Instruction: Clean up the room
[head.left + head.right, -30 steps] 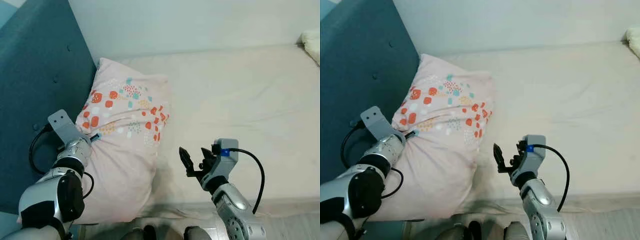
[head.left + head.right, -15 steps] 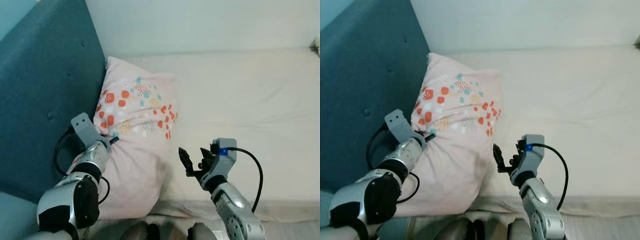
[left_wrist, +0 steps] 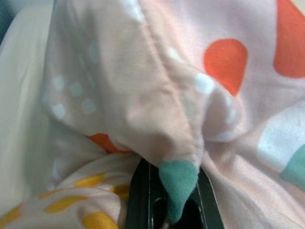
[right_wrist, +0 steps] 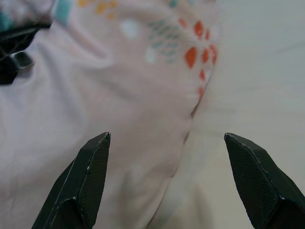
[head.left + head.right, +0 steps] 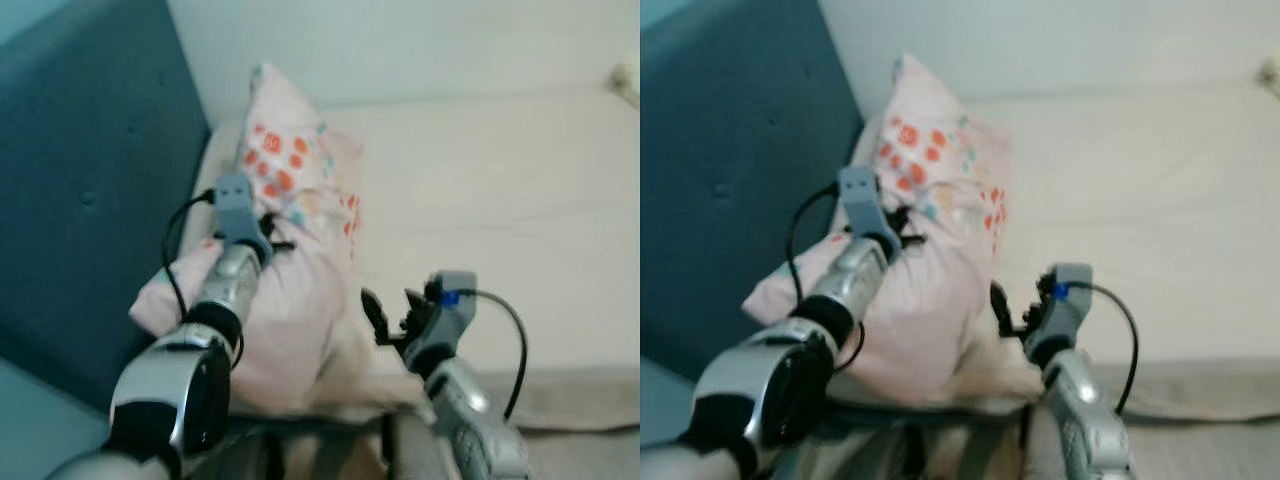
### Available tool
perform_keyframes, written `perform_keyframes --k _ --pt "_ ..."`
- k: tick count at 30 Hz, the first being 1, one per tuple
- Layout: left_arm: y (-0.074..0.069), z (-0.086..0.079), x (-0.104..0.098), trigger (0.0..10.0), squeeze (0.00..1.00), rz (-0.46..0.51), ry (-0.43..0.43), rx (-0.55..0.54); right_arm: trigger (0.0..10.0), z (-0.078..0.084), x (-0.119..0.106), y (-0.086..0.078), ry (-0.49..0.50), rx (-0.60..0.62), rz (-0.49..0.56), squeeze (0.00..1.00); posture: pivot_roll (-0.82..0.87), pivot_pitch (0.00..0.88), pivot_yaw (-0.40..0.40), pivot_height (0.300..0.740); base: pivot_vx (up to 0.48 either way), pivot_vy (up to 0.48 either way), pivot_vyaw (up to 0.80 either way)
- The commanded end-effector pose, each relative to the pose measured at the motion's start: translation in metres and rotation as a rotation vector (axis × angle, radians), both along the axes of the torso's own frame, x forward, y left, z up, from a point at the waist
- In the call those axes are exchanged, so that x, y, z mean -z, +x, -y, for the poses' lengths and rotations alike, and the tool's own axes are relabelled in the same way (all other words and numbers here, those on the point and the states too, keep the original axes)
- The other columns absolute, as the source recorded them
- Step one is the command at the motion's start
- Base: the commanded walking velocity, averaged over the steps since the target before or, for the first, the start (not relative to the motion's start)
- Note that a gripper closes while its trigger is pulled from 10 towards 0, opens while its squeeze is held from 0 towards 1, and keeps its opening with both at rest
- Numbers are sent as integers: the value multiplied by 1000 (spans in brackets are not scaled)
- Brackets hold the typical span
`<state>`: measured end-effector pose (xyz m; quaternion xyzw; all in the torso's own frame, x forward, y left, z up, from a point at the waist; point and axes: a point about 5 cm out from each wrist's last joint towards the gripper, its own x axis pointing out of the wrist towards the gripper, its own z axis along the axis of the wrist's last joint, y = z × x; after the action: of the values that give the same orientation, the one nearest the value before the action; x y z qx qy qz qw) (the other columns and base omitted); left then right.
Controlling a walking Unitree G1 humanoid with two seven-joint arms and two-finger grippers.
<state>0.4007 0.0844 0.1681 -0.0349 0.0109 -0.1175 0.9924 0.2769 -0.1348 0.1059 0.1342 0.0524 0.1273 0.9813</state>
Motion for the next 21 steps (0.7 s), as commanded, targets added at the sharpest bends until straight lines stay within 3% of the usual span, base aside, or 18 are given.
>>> perform_keyframes --k 1,6,12,15,17,19,20,21 --pt "-3 15 -1 10000 0 31 91 89 10000 -4 0 2 -4 -12 8 0 -186 179 115 620 0 0 0" --pt "-2 19 -6 10000 0 54 97 100 10000 -4 0 2 -5 -13 9 0 -186 179 115 620 0 0 0" --pt "6 14 -29 10000 0 95 33 20 10000 -4 1 3 -8 -16 14 0 -189 177 114 620 0 0 0" --pt "15 -6 -42 10000 0 53 -61 -139 10000 -5 1 2 -12 -21 15 0 -194 178 116 620 0 0 0" --pt "15 -6 -42 10000 0 53 -61 -139 10000 -5 1 2 -12 -21 15 0 -194 178 116 620 0 0 0" --pt "17 -42 -35 10000 0 -31 -81 -352 10000 -5 1 1 -13 -22 15 0 -201 180 121 620 0 0 0" --pt "17 -42 -35 10000 0 -31 -81 -352 10000 -5 1 1 -13 -22 15 0 -201 180 121 620 0 0 0" --pt "16 -58 -31 10000 0 -65 -86 -436 10000 -6 1 1 -14 -22 15 0 -201 180 121 620 0 0 0"
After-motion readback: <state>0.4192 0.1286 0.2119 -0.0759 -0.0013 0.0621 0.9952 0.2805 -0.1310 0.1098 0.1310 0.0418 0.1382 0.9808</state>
